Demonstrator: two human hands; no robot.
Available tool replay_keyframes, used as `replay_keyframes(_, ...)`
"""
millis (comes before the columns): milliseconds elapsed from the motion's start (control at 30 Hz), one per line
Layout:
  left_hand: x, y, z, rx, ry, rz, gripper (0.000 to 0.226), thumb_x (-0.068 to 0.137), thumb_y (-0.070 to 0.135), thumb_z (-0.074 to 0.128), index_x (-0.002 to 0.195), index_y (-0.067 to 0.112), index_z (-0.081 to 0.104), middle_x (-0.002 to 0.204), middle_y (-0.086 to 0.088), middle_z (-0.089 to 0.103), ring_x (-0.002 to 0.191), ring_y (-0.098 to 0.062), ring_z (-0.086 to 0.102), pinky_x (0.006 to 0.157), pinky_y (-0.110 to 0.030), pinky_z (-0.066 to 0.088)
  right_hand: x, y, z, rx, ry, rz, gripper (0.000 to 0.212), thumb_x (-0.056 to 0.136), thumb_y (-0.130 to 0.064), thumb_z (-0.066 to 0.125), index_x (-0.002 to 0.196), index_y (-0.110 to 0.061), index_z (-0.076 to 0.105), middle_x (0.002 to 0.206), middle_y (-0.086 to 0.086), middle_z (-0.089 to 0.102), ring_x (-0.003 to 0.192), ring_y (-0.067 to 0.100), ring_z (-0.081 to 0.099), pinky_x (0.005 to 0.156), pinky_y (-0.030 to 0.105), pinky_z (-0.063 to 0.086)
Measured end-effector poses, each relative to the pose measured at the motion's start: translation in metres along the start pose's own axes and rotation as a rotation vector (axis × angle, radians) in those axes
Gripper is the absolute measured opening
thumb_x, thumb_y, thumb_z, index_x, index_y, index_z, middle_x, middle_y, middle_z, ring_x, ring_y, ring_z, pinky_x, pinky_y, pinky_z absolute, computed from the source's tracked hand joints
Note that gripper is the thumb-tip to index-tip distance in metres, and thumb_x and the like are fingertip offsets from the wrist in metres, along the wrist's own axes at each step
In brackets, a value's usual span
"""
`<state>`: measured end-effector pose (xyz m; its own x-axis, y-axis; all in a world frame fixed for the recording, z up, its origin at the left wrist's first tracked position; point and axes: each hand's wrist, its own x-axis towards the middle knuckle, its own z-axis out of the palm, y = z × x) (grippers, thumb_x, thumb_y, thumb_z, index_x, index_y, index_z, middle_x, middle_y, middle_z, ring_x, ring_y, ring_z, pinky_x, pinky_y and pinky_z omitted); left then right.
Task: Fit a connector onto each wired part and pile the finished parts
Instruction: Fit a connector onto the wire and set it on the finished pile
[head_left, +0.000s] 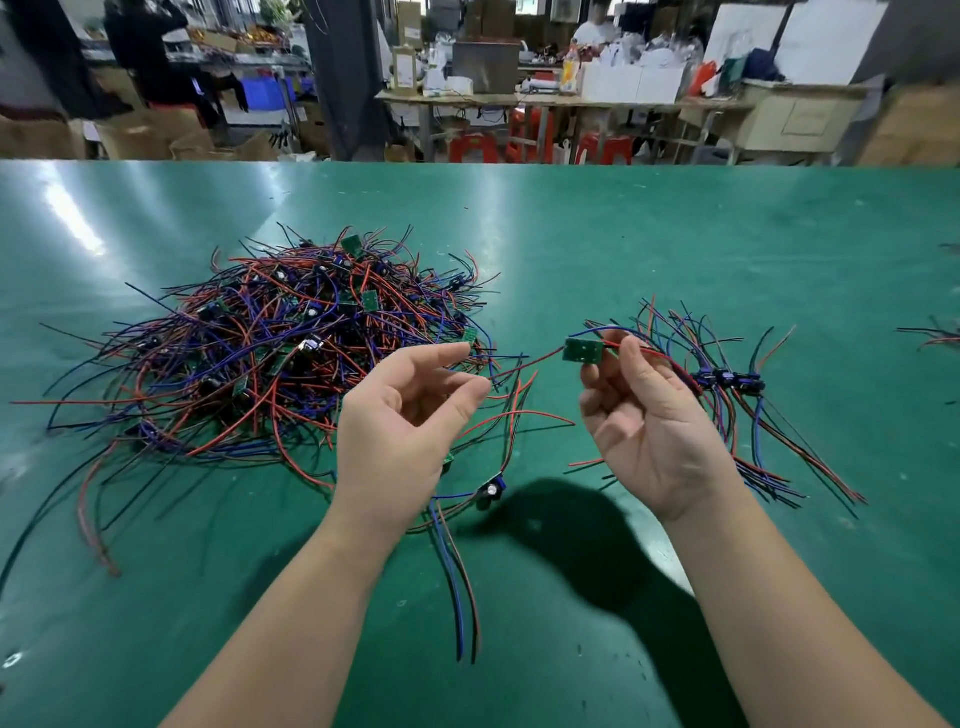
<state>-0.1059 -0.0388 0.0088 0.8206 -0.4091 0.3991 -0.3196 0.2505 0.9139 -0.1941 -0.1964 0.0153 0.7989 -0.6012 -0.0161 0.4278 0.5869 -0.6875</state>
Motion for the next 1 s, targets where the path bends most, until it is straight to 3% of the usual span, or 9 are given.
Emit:
replay_keyframes(300, 0.003, -0.001, -0.005, 0.133, 0.066, 0.050, 0.015, 0.084, 0.011, 0.072, 0.088, 0.025, 0.070, 0.078, 0.012, 0.071, 0.070, -0.004, 0.063, 0.069, -0.015, 0.049, 0.001, -0.009, -0.005, -0.075, 0.001, -0.020, 0.018, 0.077, -0.031, 0.059, 0.072, -0.026, 0.075, 0.075, -0.006, 0.071, 0.070, 0.010, 0.068, 0.059, 0.020, 0.047)
replay_keyframes(400, -0.001, -0.001, -0.004, 0.349, 0.002, 0.080, 0.005, 0.084, 0.030, 0.069, 0.089, 0.030, 0.070, 0.083, 0.016, 0.071, 0.081, -0.007, 0.063, 0.078, -0.022, 0.048, -0.001, -0.008, -0.005, -0.184, -0.053, -0.041, 0.011, 0.079, -0.027, 0.058, 0.080, -0.021, 0.067, 0.079, -0.004, 0.071, 0.077, 0.015, 0.069, 0.060, 0.023, 0.045)
replay_keyframes(467, -0.005, -0.001, -0.002, 0.583, -0.051, 0.154, 0.020, 0.080, 0.051, 0.061, 0.095, 0.039, 0.066, 0.094, 0.021, 0.067, 0.095, -0.004, 0.058, 0.091, -0.032, 0.040, -0.004, -0.003, -0.003, -0.307, -0.108, -0.056, 0.011, 0.078, -0.022, 0.059, 0.083, -0.014, 0.064, 0.077, 0.000, 0.070, 0.071, 0.015, 0.068, 0.057, 0.021, 0.047)
replay_keyframes(533, -0.008, -0.001, 0.002, 0.668, -0.108, 0.216, 0.026, 0.078, 0.059, 0.056, 0.097, 0.044, 0.064, 0.101, 0.021, 0.065, 0.103, -0.003, 0.055, 0.097, -0.039, 0.033, -0.009, 0.006, 0.000, -0.438, -0.178, -0.043, 0.014, 0.076, -0.021, 0.061, 0.083, -0.009, 0.065, 0.075, 0.003, 0.071, 0.065, 0.012, 0.066, 0.056, 0.020, 0.050)
replay_keyframes(633, -0.013, -0.001, 0.008, 0.574, -0.108, 0.359, 0.011, 0.082, 0.041, 0.064, 0.085, 0.031, 0.069, 0.089, 0.015, 0.068, 0.090, -0.011, 0.062, 0.085, -0.054, 0.043, -0.017, 0.017, 0.005, -0.559, -0.300, -0.018, 0.018, 0.076, -0.021, 0.061, 0.086, -0.008, 0.068, 0.077, 0.004, 0.071, 0.066, 0.012, 0.066, 0.059, 0.021, 0.052)
replay_keyframes(767, -0.009, 0.000, 0.008, 0.351, -0.022, 0.425, 0.007, 0.086, 0.027, 0.065, 0.082, 0.022, 0.067, 0.088, 0.012, 0.066, 0.087, -0.013, 0.061, 0.082, -0.043, 0.048, -0.013, 0.016, 0.007, -0.490, -0.211, -0.017, 0.014, 0.080, -0.020, 0.059, 0.085, -0.009, 0.067, 0.072, 0.003, 0.069, 0.066, 0.015, 0.068, 0.057, 0.022, 0.051)
replay_keyframes(867, -0.013, 0.004, 0.002, 0.186, -0.094, 0.423, 0.036, 0.092, 0.042, 0.053, 0.072, 0.017, 0.069, 0.086, 0.003, 0.070, 0.089, -0.018, 0.064, 0.085, -0.040, 0.046, -0.005, 0.006, 0.000, -0.355, -0.070, -0.024, 0.015, 0.092, -0.012, 0.050, 0.085, -0.011, 0.063, 0.072, 0.000, 0.069, 0.068, 0.016, 0.070, 0.056, 0.019, 0.050)
replay_keyframes(933, -0.002, 0.006, -0.001, 0.202, -0.153, 0.253, 0.057, 0.097, 0.048, 0.037, 0.066, 0.012, 0.068, 0.073, 0.000, 0.071, 0.076, -0.016, 0.067, 0.081, -0.034, 0.045, -0.001, -0.002, -0.006, -0.244, -0.028, -0.023, 0.015, 0.093, -0.011, 0.047, 0.087, -0.011, 0.062, 0.073, -0.001, 0.070, 0.069, 0.017, 0.071, 0.056, 0.018, 0.051)
replay_keyframes(1000, 0.017, 0.005, -0.006, 0.322, -0.386, -0.246, 0.039, 0.092, 0.032, 0.057, 0.062, 0.009, 0.065, 0.052, 0.001, 0.066, 0.053, -0.004, 0.064, 0.066, -0.021, 0.046, 0.001, -0.008, -0.008, -0.176, -0.015, -0.013, 0.012, 0.088, -0.015, 0.051, 0.089, -0.011, 0.062, 0.071, -0.001, 0.070, 0.069, 0.017, 0.071, 0.056, 0.018, 0.051)
